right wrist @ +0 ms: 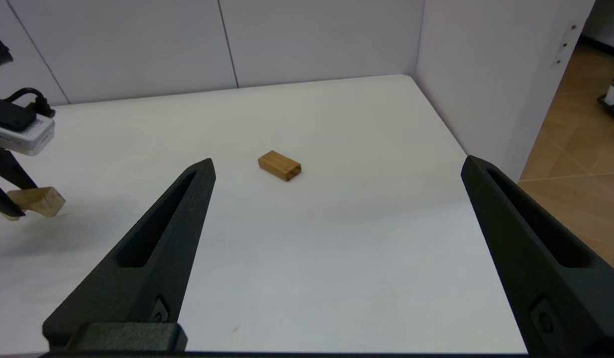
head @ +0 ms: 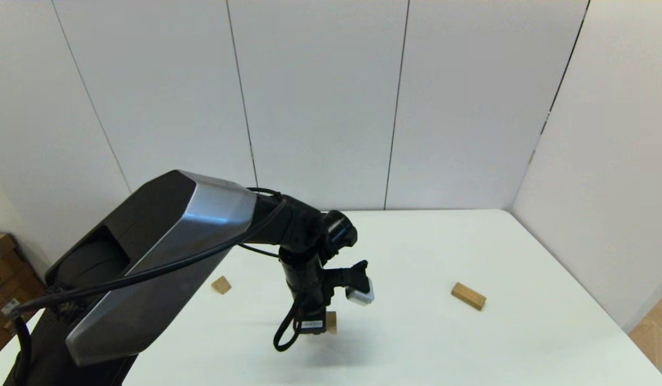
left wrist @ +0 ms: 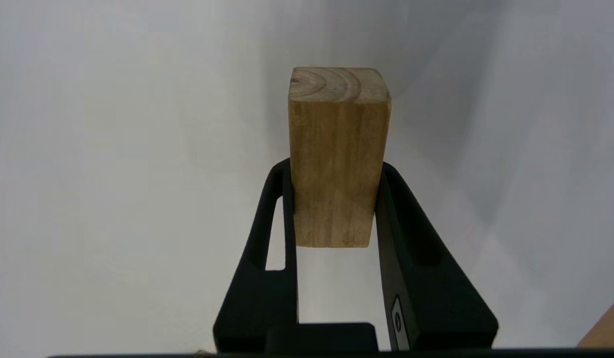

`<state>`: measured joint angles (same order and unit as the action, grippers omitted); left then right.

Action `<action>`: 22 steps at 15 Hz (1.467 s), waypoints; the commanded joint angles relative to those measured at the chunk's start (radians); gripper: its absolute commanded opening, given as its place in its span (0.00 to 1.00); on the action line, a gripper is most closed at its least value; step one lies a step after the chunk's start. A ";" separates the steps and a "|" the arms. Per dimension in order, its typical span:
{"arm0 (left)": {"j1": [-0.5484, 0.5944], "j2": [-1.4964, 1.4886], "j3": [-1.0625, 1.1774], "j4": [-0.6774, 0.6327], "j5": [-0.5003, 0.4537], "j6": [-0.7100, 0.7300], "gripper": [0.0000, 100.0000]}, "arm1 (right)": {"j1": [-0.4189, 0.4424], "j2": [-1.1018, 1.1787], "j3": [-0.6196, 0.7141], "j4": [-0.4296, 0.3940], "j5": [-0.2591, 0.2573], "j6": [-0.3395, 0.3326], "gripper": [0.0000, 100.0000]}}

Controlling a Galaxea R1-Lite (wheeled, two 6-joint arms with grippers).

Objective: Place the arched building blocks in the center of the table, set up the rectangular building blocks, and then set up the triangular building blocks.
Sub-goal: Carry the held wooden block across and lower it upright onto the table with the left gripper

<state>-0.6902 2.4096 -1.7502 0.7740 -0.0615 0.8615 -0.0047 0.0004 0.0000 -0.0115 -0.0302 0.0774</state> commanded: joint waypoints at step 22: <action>-0.002 0.033 -0.009 0.033 -0.021 0.005 0.00 | 0.000 0.000 0.000 -0.001 0.000 0.001 1.00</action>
<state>-0.6917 2.4372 -1.7598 0.8013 -0.0826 0.8621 -0.0047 0.0004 0.0000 -0.0119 -0.0306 0.0779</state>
